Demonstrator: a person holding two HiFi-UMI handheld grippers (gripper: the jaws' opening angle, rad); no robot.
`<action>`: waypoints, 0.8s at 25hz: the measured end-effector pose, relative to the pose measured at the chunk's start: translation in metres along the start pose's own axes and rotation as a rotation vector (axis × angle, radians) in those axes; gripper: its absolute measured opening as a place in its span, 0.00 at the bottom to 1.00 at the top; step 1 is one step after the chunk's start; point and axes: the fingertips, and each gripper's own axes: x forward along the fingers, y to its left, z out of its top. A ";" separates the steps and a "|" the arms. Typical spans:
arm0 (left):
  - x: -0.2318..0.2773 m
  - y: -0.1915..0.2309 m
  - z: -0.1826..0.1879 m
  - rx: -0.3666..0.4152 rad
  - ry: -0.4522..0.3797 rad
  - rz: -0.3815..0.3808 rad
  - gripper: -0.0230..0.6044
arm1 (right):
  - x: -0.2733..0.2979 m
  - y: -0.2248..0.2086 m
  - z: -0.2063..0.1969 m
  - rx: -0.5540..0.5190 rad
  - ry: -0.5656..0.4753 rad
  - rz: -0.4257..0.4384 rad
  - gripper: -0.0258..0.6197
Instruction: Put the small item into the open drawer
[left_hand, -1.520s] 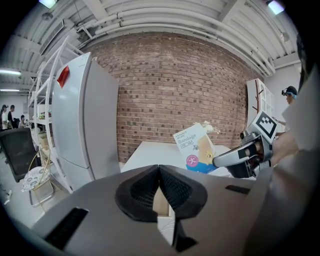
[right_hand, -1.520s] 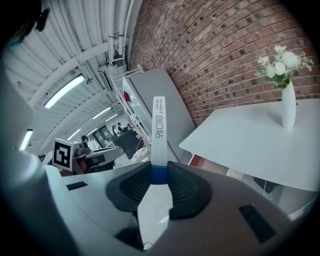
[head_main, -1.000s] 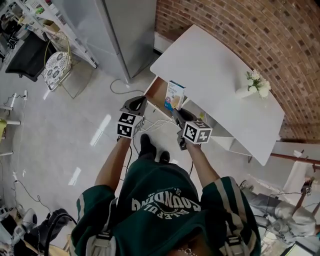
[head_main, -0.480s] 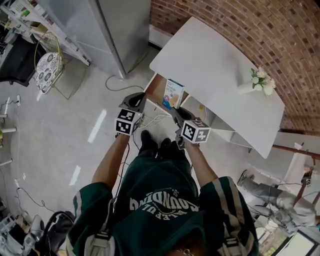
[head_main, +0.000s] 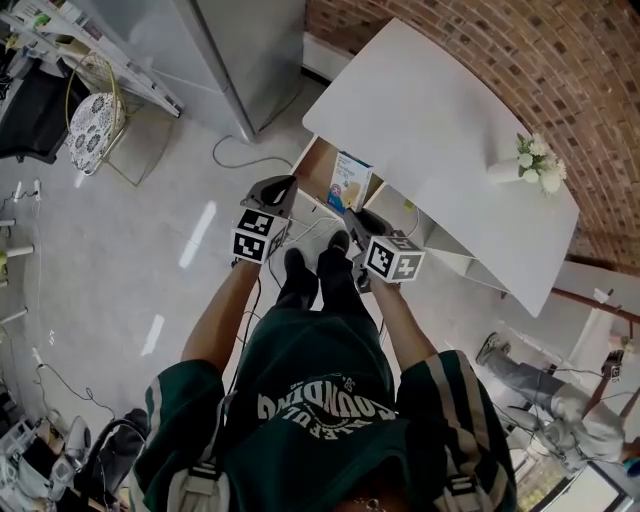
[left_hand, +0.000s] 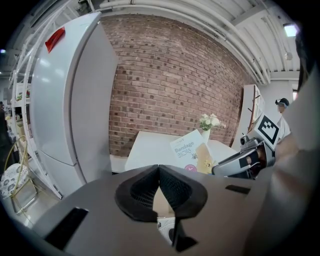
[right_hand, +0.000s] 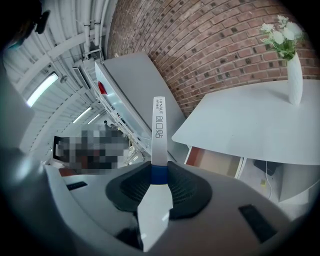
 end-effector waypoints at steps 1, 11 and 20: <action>0.001 0.000 -0.001 -0.001 0.004 0.001 0.06 | 0.002 -0.001 0.000 0.004 0.004 -0.003 0.22; 0.009 0.012 -0.015 -0.017 0.033 0.011 0.06 | 0.022 -0.014 -0.001 0.004 0.020 0.004 0.21; 0.016 0.017 -0.035 -0.025 0.072 0.012 0.06 | 0.036 -0.026 -0.020 0.020 0.066 -0.002 0.22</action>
